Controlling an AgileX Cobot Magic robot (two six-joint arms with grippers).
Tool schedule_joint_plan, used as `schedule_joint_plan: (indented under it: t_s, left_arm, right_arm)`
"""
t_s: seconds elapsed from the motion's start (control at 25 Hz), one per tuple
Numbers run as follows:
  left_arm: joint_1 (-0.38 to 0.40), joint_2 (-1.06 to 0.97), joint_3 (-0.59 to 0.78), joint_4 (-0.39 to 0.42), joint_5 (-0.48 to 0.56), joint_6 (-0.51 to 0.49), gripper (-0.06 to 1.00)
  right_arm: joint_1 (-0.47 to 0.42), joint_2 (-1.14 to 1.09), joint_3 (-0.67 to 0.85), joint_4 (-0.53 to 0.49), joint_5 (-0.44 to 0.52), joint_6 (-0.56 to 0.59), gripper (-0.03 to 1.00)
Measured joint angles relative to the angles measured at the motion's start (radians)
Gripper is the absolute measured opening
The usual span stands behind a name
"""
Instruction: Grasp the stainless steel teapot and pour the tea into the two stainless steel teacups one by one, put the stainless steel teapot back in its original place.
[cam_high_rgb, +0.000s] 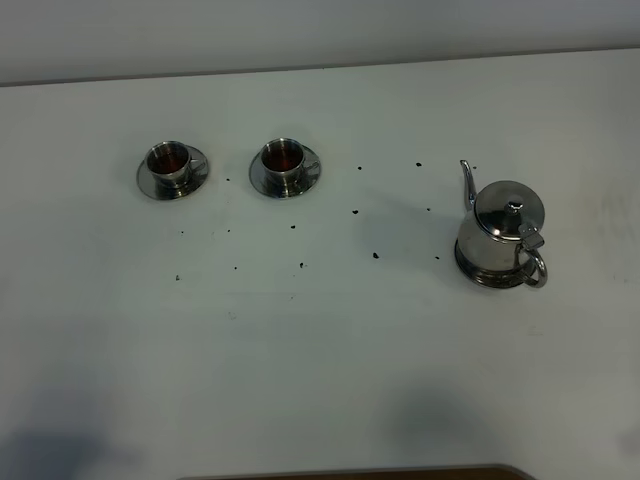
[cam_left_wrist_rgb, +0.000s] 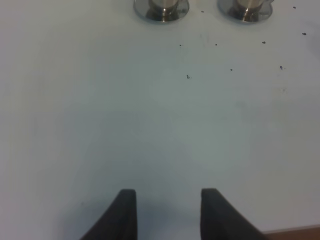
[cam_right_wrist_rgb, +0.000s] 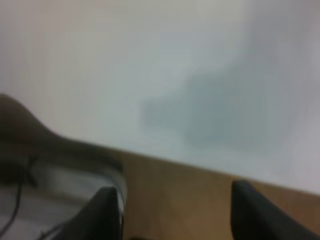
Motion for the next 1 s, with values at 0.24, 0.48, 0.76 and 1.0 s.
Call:
schedule_joint_plan:
  t_s: [0.24, 0.48, 0.76, 1.0]
  left_arm:
    - [0.000, 0.000, 0.000, 0.000, 0.000, 0.000, 0.37]
    - [0.000, 0.000, 0.000, 0.000, 0.000, 0.000, 0.37]
    - [0.000, 0.000, 0.000, 0.000, 0.000, 0.000, 0.37]
    - [0.000, 0.000, 0.000, 0.000, 0.000, 0.000, 0.37]
  right_arm:
    - [0.000, -0.167, 0.002, 0.007, 0.001, -0.004, 0.49]
    - [-0.001, -0.201, 0.002, 0.024, 0.001, -0.005, 0.49]
    - [-0.191, -0.268, 0.002, 0.026, 0.000, -0.005, 0.49]
    - [-0.360, -0.413, 0.002, 0.025, 0.000, -0.005, 0.49]
